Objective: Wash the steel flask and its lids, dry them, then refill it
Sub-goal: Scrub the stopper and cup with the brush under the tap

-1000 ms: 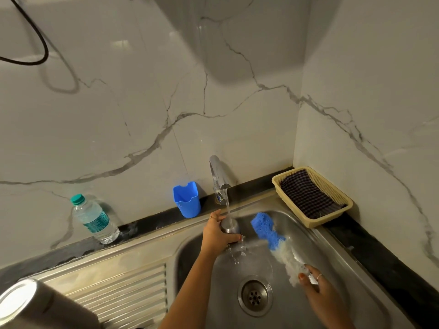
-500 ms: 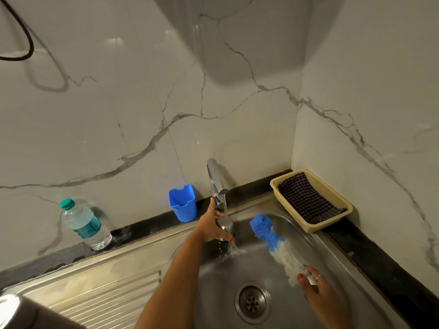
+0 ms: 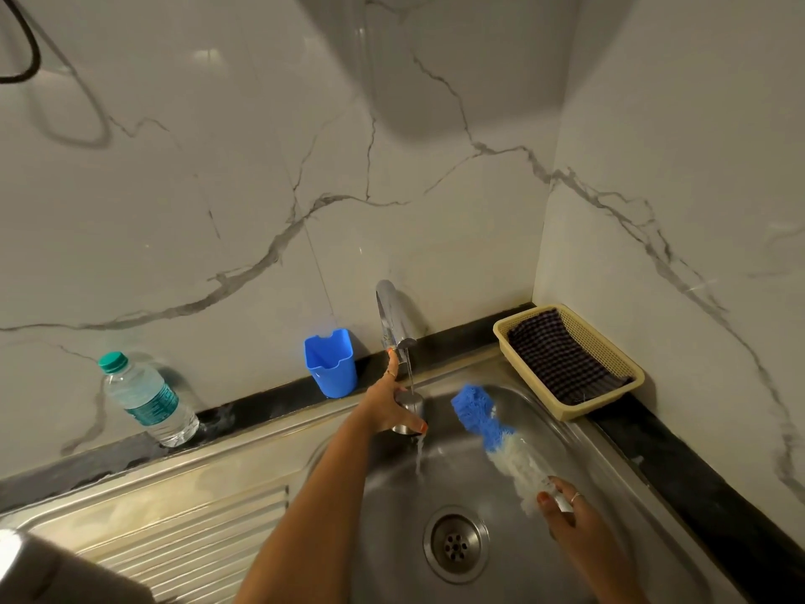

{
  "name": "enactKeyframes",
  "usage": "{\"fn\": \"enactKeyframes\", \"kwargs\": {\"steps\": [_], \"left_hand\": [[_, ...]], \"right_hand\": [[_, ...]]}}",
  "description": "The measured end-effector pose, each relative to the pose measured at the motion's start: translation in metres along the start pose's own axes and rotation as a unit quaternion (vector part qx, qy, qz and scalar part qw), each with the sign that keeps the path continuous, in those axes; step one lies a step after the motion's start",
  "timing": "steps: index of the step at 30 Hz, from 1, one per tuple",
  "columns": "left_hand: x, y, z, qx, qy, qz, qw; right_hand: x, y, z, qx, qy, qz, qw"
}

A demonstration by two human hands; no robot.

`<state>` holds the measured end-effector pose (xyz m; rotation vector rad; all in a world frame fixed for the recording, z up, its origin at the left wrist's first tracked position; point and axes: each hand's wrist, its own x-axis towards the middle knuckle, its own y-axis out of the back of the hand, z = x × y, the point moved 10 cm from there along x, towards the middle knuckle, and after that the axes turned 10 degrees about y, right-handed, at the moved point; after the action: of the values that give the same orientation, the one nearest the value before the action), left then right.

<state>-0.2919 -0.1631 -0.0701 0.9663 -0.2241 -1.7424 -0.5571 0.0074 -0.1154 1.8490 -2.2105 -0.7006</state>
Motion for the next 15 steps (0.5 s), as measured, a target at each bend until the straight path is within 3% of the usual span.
{"fn": "enactKeyframes", "kwargs": {"steps": [9,15], "left_hand": [[0.01,0.003,0.0,0.057,0.008,0.053,0.997],[0.004,0.01,-0.011,0.038,0.006,0.107,0.993]], "right_hand": [[-0.001,-0.005,0.002,-0.022,-0.001,-0.018,1.0],[0.0,-0.004,0.002,-0.036,0.023,-0.021,0.999]]}}
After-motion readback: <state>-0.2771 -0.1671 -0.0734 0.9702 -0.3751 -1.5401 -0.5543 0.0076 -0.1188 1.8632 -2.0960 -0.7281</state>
